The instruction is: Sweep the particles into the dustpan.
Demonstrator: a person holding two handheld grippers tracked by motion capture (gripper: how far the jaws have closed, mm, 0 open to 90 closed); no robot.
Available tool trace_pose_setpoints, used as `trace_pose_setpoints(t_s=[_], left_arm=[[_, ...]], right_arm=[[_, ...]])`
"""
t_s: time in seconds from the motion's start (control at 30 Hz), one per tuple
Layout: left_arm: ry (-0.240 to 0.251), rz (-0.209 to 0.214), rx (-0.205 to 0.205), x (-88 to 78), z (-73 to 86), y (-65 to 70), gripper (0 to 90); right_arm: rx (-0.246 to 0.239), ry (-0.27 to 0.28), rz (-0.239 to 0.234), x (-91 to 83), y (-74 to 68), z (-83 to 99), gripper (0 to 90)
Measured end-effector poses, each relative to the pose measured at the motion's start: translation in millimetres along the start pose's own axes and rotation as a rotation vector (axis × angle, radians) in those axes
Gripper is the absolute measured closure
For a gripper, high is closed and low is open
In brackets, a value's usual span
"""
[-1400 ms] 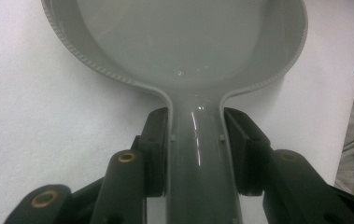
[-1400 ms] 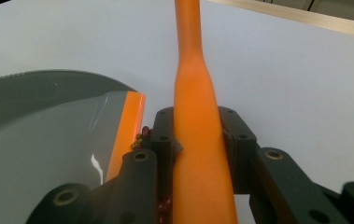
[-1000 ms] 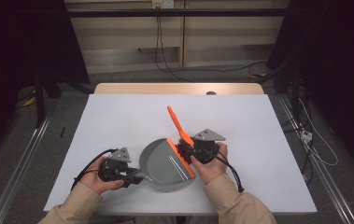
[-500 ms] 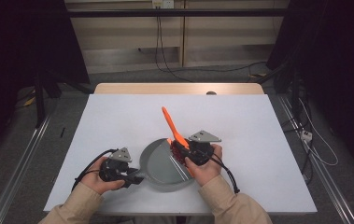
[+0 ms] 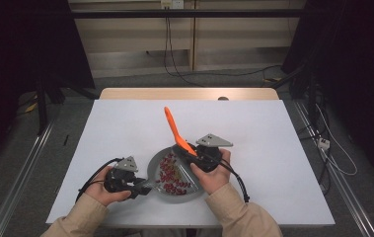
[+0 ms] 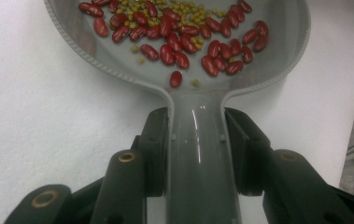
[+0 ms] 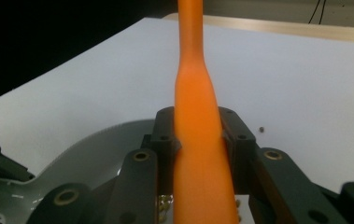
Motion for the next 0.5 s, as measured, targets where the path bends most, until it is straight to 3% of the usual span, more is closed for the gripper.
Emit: trace_pose_setpoints(t_s=[0.13, 0.3, 0.5], left_arm=[[-0.001, -0.001, 0.001, -0.2, 0.3, -0.1, 62.5], [-0.001, 0.0, 0.001, -0.4, 1.0, -0.7, 62.4], [0.005, -0.001, -0.009, -0.9, 1.2, -1.3, 62.5]], right_arm=[[-0.007, 0.024, 0.021, -5.6, 9.2, -9.9, 71.2], [-0.027, 0.022, 0.083, -6.9, 24.7, -13.2, 71.2], [-0.112, 0.009, 0.193, -1.0, 43.0, -3.0, 71.2]])
Point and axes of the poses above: each handheld gripper's, and its own axes: x roughly forward along the jaws, z roughly out of its underside, y roughly to its right, the point moved 2 cm from there along x, roughly forward along the jaws, and after that the axes turned 15 degrees about x, right-handed, at the moved point
